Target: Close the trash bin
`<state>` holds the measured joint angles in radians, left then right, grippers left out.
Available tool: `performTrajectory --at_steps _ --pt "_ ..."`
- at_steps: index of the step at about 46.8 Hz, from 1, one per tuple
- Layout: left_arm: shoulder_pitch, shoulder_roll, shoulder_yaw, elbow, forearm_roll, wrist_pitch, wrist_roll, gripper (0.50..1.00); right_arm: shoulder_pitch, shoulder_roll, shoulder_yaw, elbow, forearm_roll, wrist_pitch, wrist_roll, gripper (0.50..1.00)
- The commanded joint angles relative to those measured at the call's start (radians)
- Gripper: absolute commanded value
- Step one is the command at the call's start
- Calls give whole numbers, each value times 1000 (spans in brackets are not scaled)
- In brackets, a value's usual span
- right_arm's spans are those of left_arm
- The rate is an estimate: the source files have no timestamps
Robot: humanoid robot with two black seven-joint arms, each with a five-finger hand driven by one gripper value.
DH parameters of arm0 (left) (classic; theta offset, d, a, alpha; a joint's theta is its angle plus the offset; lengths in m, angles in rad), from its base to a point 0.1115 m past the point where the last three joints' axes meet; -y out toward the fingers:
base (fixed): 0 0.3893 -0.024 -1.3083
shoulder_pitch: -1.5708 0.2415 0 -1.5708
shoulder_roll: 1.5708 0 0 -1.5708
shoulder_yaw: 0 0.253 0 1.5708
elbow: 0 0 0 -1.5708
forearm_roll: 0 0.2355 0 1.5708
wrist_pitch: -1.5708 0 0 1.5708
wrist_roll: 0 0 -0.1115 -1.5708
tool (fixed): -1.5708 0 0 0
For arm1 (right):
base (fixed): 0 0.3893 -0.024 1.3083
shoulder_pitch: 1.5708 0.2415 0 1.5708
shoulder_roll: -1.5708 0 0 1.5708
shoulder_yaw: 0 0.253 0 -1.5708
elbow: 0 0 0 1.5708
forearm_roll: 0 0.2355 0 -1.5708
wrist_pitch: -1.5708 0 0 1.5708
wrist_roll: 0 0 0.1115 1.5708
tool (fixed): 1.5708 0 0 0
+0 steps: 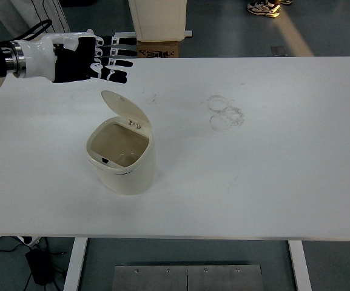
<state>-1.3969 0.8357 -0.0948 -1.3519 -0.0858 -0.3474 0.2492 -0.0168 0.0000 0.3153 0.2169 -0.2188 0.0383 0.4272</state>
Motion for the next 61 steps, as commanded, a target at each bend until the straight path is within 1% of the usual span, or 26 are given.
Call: performTrajectory --at_steps 1,9,12,18,24,33,40,49,58,61 --pt "-2 12 1 -15 0 1 12 1000 0 0 -1 1 -1 0 1 993" --pt "-2 39 3 -56 0 -1 13 1000 3 0 -1 -1 1 0 -1 991" --pt "2 39 3 -61 0 -2 13 1000 6 0 -1 1 1 0 -1 991" --pt "7 40 3 -67 0 -27 13 1000 9 0 -1 1 -1 0 -1 991" --pt "12 40 4 -76 0 -31 13 1000 9 0 -1 1 -1 0 -1 993" --pt "12 78 33 -127 0 -33 13 1000 9 0 -1 1 -1 0 -1 991" --pt "15 105 69 -142 -2 -38 13 1000 14 0 -1 1 -1 0 -1 991" --pt "24 129 90 -153 -2 -71 13 1000 24 0 -1 1 -1 0 -1 991" --pt "30 160 102 -157 -2 -130 13 1000 24 0 -1 2 1 2 -1 991" --pt "30 166 115 -157 0 -136 15 1000 24 0 -1 2 -1 2 -1 991"
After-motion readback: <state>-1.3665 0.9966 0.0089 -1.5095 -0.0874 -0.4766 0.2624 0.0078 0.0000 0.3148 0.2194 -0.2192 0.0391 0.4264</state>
